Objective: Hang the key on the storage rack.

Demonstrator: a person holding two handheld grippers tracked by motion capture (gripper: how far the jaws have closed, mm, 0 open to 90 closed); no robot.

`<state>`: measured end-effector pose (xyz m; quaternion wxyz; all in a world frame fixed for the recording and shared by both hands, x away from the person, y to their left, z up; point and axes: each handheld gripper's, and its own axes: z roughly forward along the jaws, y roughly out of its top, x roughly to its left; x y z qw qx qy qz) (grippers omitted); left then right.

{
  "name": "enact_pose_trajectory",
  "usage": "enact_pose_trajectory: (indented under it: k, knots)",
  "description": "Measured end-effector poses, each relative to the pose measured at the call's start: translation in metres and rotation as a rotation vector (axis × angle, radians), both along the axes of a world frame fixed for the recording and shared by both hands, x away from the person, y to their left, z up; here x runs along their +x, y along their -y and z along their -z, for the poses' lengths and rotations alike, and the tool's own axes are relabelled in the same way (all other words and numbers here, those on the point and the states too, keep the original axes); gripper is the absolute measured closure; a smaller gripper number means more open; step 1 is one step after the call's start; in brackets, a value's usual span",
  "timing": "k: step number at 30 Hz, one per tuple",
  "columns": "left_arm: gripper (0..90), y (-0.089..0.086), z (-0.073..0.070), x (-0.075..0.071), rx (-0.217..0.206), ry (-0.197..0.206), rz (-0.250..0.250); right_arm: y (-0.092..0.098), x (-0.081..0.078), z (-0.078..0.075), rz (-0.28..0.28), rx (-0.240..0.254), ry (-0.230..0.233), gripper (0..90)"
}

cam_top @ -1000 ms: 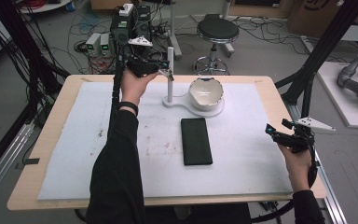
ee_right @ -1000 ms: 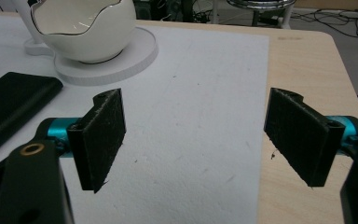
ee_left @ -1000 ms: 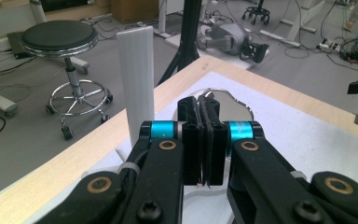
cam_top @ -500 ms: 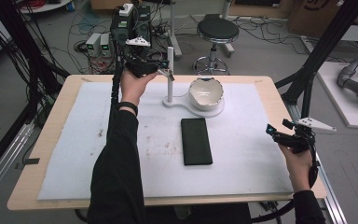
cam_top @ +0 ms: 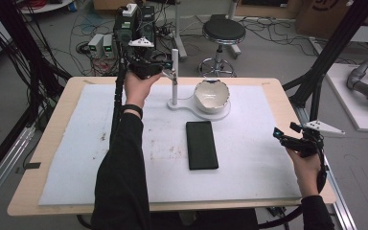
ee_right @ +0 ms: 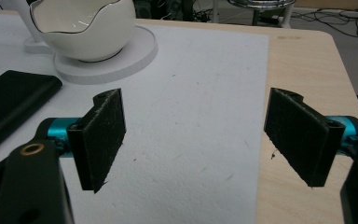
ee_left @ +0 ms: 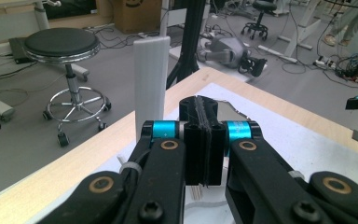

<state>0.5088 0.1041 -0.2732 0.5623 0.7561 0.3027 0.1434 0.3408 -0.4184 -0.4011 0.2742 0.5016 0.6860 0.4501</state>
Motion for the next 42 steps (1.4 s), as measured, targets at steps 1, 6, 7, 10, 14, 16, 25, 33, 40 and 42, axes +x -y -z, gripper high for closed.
enact_pose_trajectory:
  k: [1,6,7,10,14,16,25,33,40,42]
  knots:
    - [89.0,0.001,0.000,0.000,0.004,0.004,-0.001,0.000,0.000,0.000,0.000,0.001,0.000,21.3]
    - [88.6,0.002,-0.003,-0.005,-0.003,0.036,0.012,0.001,-0.001,0.000,0.002,0.001,0.002,21.3]
    - [88.3,0.001,-0.003,-0.007,-0.003,0.047,0.007,0.001,-0.001,0.000,0.001,0.002,0.002,21.3]
    - [86.3,-0.003,-0.002,-0.011,0.012,0.063,0.005,0.000,-0.001,0.000,0.003,0.006,-0.005,21.3]
    - [81.4,-0.006,0.003,-0.014,0.013,0.073,-0.002,0.000,0.000,0.000,0.001,0.003,0.000,21.3]
    - [80.4,-0.006,0.004,-0.015,0.027,0.073,-0.001,-0.001,0.000,0.000,0.001,0.000,0.000,21.3]
    - [74.6,-0.002,0.006,-0.013,0.053,0.074,-0.018,-0.003,0.002,0.000,-0.001,0.000,-0.003,21.3]
    - [77.5,0.002,0.008,-0.011,0.070,0.077,-0.030,-0.002,0.001,0.000,-0.001,0.004,-0.002,21.3]
    - [80.3,0.002,0.005,-0.010,0.069,0.090,-0.048,-0.002,0.001,0.000,-0.001,0.005,-0.002,21.3]
    - [80.3,0.001,0.005,-0.010,0.074,0.089,-0.062,-0.002,0.001,0.000,-0.002,0.001,0.000,21.3]
